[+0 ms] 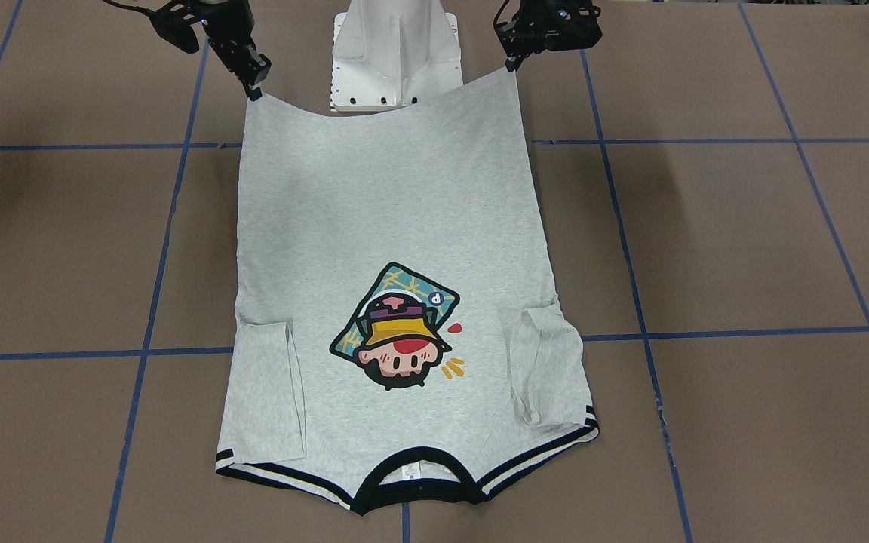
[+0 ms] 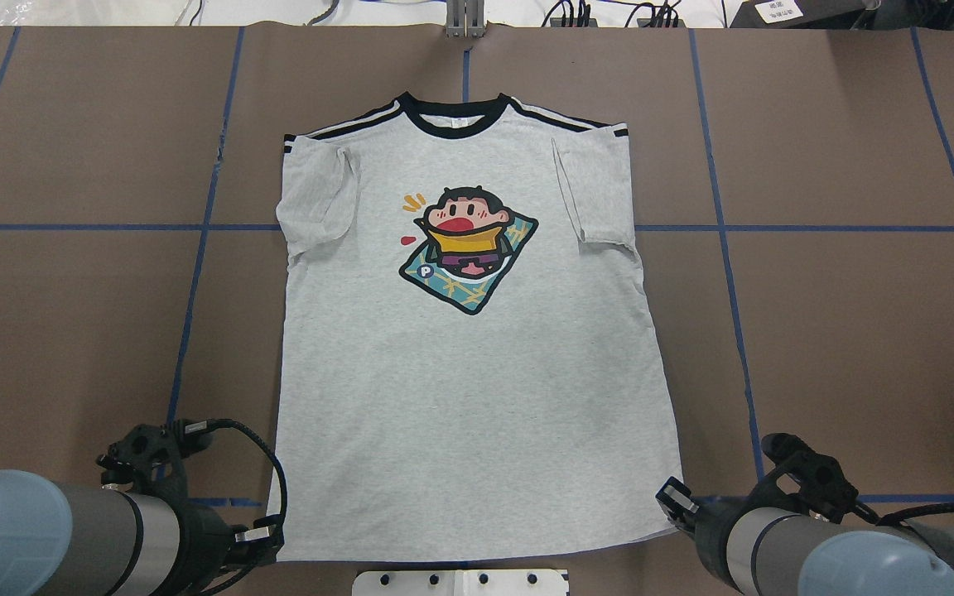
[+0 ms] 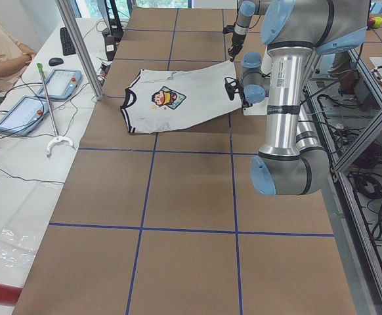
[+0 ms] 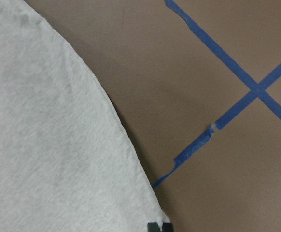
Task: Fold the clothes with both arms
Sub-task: 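Lift the hem with both grippers and fold it toward the collar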
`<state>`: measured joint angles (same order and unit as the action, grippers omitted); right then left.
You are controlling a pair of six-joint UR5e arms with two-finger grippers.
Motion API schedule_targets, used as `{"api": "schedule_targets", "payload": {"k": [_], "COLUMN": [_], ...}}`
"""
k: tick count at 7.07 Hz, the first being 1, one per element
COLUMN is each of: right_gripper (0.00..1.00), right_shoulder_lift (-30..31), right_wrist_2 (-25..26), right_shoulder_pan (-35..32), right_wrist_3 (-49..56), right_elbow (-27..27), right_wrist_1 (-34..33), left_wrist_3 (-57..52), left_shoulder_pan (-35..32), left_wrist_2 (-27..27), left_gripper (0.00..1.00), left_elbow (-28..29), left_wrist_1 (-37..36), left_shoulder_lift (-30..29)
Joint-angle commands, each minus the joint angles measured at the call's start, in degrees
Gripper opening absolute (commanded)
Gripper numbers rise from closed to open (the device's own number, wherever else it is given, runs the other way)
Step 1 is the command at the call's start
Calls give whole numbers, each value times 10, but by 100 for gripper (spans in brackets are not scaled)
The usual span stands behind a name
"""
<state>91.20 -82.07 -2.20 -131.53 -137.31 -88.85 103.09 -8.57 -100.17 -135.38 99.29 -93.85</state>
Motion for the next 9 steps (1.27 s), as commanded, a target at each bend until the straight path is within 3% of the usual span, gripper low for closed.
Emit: {"api": "schedule_targets", "payload": {"k": [1, 3, 4, 5, 7, 9], "right_gripper": [0, 0, 0, 0, 0, 0], "right_shoulder_lift": [-8, -141, -207, -241, -297, -351], "right_wrist_2": [-7, -82, -149, -176, -177, -177], "right_shoulder_pan": [-42, -188, -272, -327, -389, -412], "right_wrist_3": [29, 154, 230, 295, 368, 390], "right_elbow": [-17, 94, 172, 234, 337, 423], "right_wrist_1": [-32, -41, -41, -35, -33, -13], "left_wrist_3": [-53, -142, -222, -232, -322, -323], "left_shoulder_pan": [-54, -180, -243, -274, -345, -367], "left_wrist_2": [0, -1, 0, 1, 0, 1], "left_gripper": [0, 0, 0, 0, 0, 0], "left_elbow": [-5, 55, 145, 231, 295, 393], "left_wrist_1": [-23, -22, -22, -17, 20, 103], "left_shoulder_lift": [-14, -54, -125, -182, -202, -229]}}
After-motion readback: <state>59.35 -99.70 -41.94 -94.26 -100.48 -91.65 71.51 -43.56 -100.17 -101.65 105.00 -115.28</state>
